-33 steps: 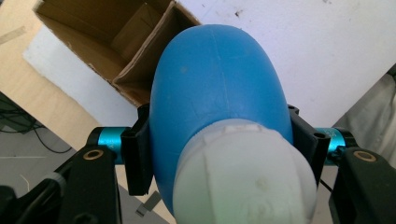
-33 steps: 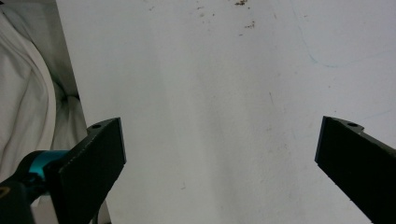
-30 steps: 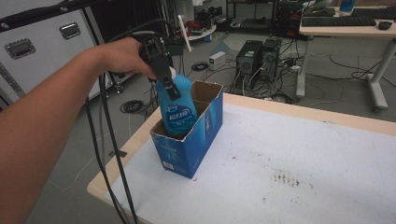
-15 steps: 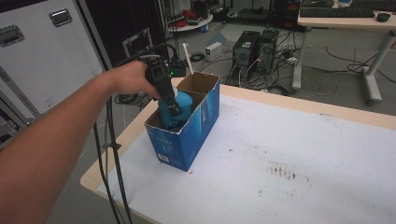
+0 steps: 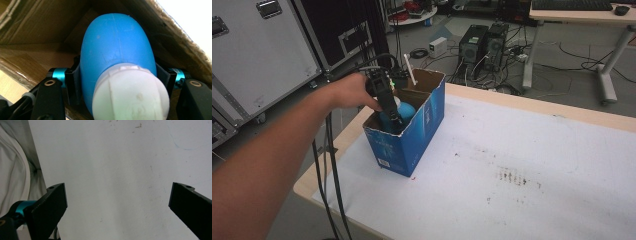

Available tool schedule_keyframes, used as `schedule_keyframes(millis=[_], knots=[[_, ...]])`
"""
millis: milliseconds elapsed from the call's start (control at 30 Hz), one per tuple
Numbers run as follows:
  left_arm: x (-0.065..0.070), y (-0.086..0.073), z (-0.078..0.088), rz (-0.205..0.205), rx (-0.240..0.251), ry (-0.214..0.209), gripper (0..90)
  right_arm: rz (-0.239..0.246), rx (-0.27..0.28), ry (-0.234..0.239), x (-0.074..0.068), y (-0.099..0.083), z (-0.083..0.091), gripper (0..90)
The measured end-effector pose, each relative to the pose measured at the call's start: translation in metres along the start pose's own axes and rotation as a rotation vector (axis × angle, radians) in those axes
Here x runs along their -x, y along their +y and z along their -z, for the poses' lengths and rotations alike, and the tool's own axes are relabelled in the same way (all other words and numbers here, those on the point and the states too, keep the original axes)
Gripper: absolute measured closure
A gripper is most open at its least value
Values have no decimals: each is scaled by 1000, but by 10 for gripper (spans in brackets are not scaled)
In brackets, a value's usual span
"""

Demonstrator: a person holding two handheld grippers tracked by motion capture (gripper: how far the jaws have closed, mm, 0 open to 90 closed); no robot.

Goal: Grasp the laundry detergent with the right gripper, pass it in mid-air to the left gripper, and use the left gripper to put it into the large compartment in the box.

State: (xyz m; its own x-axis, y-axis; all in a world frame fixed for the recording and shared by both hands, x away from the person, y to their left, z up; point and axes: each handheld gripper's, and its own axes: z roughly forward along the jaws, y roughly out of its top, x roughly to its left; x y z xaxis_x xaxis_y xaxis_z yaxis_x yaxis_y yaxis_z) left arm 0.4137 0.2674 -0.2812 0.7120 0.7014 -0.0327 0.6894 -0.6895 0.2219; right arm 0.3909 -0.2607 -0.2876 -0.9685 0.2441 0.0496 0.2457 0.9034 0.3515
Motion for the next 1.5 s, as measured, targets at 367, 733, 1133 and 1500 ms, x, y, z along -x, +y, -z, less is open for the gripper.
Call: schedule_keyframes(millis=[367, 733, 1133, 1500], knots=[[-2, -1, -1, 3, 0, -4, 370, 6, -4, 4, -1, 1, -3, 12], [-2, -1, 9, 10, 42, -1, 286, 7, -5, 4, -1, 0, -2, 12], [5, 8, 51, 2, 138, 30, 245, 15, 2, -1, -5, 3, -1, 12], [29, 40, 78, -95, 215, 34, 244, 11, 20, -10, -7, -1, 5, 12]])
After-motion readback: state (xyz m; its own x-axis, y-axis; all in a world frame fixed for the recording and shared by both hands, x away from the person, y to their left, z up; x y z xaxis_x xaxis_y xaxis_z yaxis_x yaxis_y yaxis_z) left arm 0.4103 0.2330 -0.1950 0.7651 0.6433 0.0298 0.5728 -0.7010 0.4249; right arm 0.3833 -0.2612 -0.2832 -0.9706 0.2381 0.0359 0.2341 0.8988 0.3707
